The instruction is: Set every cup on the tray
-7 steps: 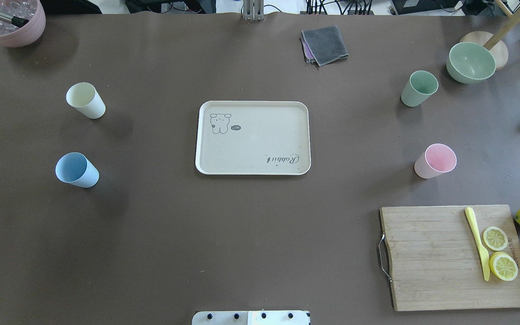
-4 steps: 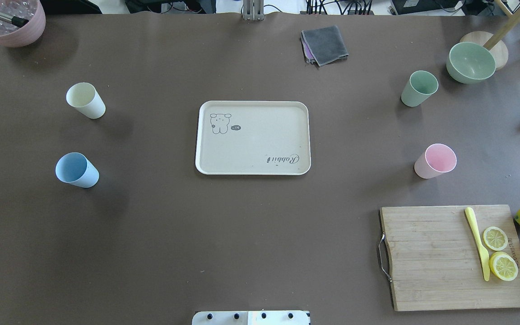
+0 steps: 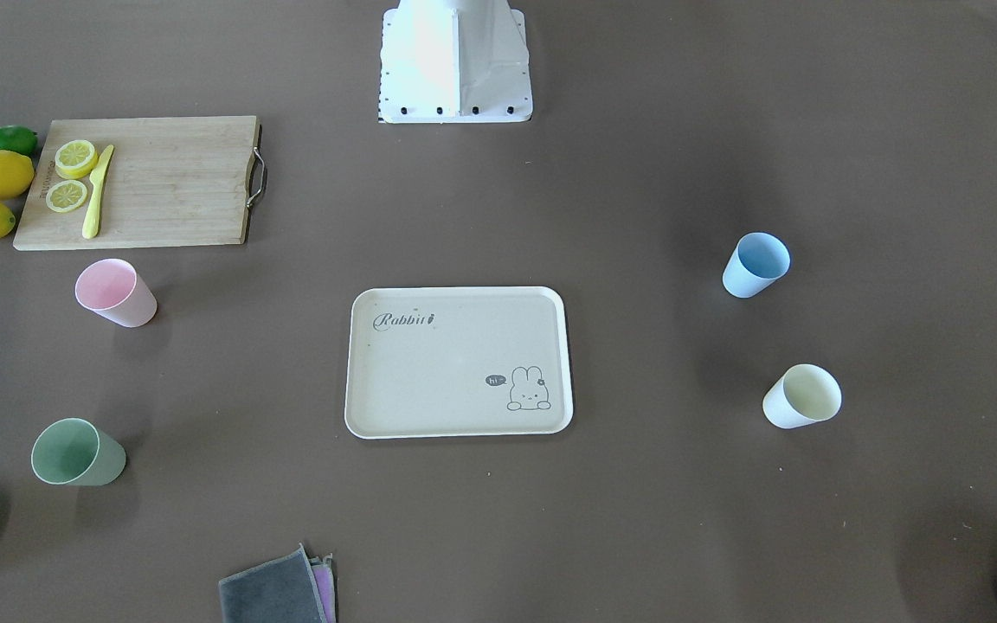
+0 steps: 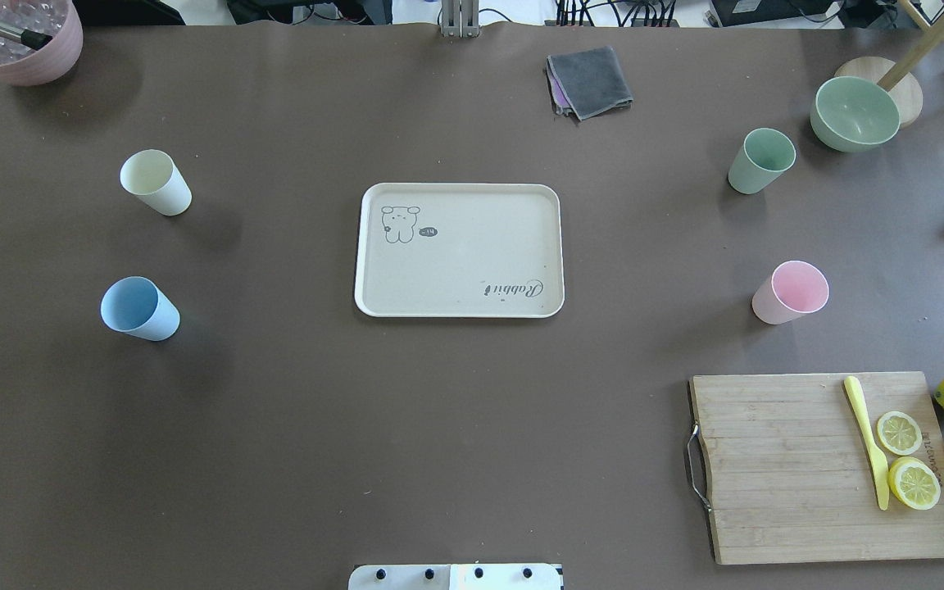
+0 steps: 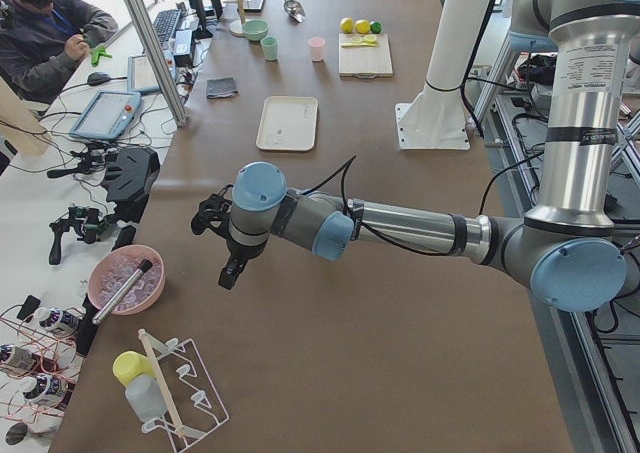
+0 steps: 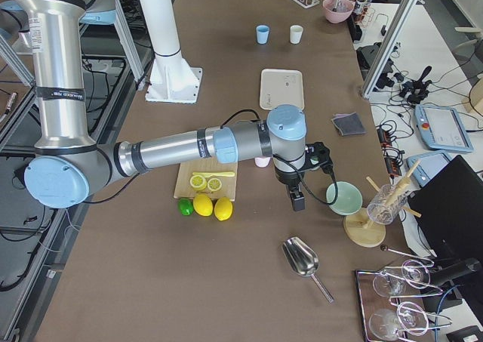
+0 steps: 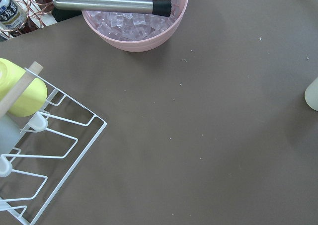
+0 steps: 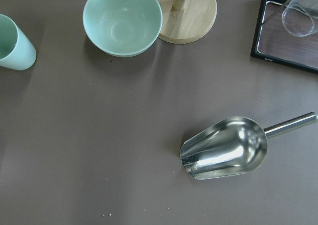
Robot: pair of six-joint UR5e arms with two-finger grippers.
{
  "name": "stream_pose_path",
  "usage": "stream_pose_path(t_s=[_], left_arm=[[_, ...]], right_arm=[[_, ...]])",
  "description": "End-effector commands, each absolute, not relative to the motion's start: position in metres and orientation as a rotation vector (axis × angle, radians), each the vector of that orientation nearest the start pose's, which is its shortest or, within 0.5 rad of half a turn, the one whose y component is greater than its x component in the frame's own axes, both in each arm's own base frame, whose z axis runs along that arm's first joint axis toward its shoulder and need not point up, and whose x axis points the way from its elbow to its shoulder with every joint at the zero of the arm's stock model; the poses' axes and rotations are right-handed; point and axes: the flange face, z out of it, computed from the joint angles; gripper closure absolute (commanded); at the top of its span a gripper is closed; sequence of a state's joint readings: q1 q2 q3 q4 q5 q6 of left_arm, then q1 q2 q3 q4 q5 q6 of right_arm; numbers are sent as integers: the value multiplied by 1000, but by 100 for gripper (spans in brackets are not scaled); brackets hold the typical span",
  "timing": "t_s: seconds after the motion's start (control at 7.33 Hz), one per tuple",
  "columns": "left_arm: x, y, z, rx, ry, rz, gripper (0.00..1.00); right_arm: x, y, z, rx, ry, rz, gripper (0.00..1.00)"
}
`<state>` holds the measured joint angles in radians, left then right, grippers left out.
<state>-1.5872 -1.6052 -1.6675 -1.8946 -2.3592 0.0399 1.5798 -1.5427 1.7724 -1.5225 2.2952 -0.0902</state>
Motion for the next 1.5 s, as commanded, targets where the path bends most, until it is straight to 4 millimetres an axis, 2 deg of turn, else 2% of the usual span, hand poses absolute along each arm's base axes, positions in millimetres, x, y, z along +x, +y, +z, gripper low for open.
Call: stream_pose_path(t_s=[0.0,0.14,0.27,0.41,0.55,0.68,0.82,0.95,1.09,1.23,1.36], left_arm=[[-68,-538,553,478,770,184,2],[-48,-561,553,445,788,177,2],[-27,-585,558,411,800,183,2],[-9,-615,548,397,820,151,2],[41,-622,547,366,852,156,2],[94,-624,541,330,894,143,2],[127,-625,535,298,926,108,2],[157,-623,539,298,923,103,2],[188,-629,528,304,922,74,3],[208,-632,522,299,943,67,3],[218,-631,525,302,948,80,12]], right_arm=[[70,-526,544,300,-717,-110,0],[49,-541,531,270,-736,-55,0],[14,-555,517,238,-734,-23,0],[-30,-569,501,213,-726,-13,0],[-67,-582,486,193,-730,6,0],[-100,-587,481,194,-715,18,0],[-127,-588,488,198,-719,37,0],[-148,-593,491,209,-746,51,0],[-160,-595,489,211,-756,51,0],[-161,-594,489,211,-758,48,0],[-162,-594,489,209,-758,47,0]])
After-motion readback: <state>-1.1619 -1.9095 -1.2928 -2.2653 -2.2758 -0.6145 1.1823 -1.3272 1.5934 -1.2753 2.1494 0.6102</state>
